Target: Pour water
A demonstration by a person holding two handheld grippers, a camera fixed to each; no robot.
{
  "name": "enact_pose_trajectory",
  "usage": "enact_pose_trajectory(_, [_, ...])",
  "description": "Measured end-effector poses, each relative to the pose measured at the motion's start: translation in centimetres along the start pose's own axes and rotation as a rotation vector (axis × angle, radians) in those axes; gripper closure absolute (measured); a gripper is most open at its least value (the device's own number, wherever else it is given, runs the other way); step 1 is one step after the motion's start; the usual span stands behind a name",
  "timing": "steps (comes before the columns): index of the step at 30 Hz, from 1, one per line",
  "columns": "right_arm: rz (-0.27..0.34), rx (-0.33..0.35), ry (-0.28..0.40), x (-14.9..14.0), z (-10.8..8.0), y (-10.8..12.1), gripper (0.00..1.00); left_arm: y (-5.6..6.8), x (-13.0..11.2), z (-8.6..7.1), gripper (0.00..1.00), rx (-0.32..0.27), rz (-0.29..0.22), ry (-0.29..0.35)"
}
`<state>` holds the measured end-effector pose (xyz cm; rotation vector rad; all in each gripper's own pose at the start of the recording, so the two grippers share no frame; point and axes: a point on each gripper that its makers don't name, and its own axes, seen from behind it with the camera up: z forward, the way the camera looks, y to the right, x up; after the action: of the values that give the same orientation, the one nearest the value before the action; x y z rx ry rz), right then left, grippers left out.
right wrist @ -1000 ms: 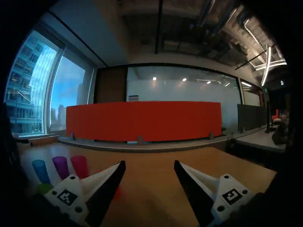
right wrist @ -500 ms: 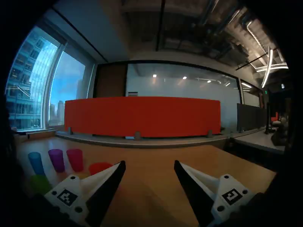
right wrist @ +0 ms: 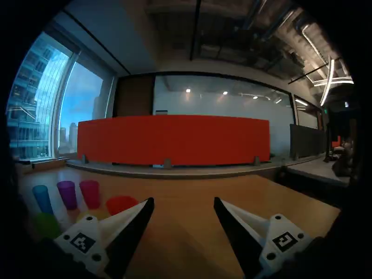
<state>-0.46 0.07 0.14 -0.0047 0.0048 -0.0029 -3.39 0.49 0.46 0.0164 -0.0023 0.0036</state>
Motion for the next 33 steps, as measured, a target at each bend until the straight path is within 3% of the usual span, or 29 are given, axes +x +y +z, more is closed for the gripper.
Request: enact_pose_trajectory(33, [0.002,0.000,-0.004,0.19,-0.21,0.26,0.01,-0.04,0.04,-0.03,0.00,0.000,0.000,0.000])
